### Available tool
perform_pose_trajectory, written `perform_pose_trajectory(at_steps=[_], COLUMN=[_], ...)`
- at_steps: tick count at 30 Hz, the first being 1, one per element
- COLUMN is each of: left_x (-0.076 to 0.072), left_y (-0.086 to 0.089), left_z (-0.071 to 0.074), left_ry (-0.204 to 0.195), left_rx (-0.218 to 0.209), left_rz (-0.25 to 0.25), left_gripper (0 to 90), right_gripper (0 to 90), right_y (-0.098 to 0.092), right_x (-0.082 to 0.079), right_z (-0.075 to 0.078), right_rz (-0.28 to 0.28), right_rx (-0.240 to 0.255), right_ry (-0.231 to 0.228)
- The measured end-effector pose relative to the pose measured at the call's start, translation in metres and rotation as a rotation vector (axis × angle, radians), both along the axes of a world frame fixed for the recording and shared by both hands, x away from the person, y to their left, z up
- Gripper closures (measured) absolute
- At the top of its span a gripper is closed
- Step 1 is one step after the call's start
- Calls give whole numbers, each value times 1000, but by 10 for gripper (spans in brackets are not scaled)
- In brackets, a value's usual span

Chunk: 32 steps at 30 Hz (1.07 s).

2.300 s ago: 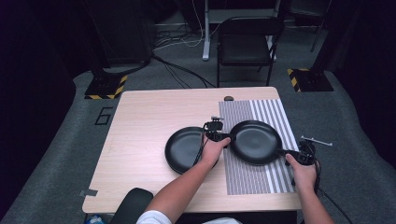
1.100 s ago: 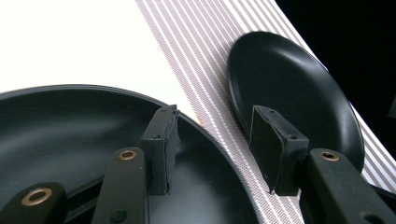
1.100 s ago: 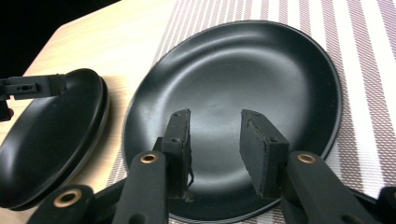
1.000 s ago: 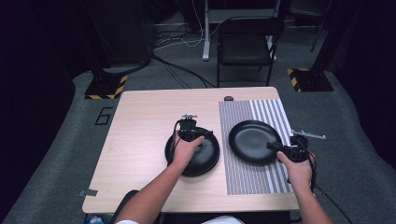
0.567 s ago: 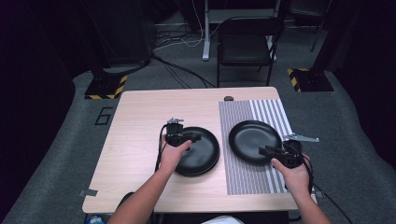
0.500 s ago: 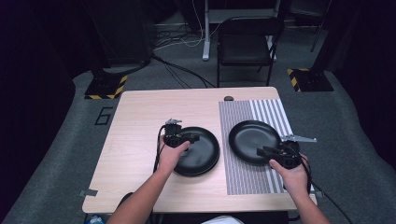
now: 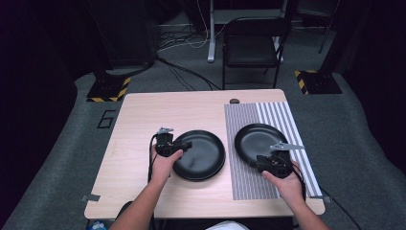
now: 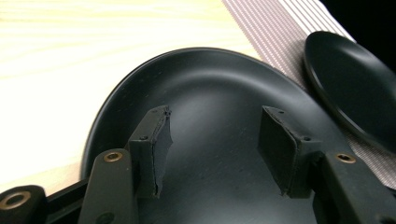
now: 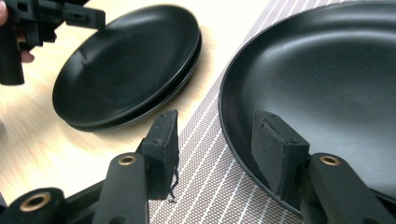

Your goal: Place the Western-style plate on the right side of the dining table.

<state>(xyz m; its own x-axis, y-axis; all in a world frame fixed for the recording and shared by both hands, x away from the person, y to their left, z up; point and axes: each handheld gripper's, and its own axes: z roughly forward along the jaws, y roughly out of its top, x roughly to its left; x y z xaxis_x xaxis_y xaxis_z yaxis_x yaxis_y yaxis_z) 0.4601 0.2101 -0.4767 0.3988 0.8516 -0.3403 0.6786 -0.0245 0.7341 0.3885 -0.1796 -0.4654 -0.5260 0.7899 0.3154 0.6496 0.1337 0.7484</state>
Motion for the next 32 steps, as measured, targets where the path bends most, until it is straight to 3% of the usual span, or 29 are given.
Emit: perform_pose_trajectory(at_steps=[6, 12, 15, 18, 21, 26, 32], left_x=[-4, -9, -9, -11, -12, -11, -3], left_y=[12, 32, 43, 51, 59, 69, 74], left_z=[-2, 1, 0, -4, -9, -15, -23], left_ry=[-14, -30, -24, -14, 1, 7, 18], left_rx=[31, 44, 61, 66, 102, 110, 139], left_rz=[32, 91, 110, 122, 131, 168, 201], left_gripper=[442, 440, 438, 429, 431, 430, 421], right_gripper=[503, 514, 519, 523, 523, 517, 506], right_y=[14, 29, 36, 44, 52, 62, 66], right_x=[-2, 1, 1, 0, -1, -3, -5], right_z=[-5, -14, -17, -19, -24, -30, -35], right_rz=[64, 165, 223, 268, 299, 347, 368], right_rx=[-56, -86, -104, -106, -125, -167, -197], right_ry=[-33, -21, -36, -18, -11, -24, -42])
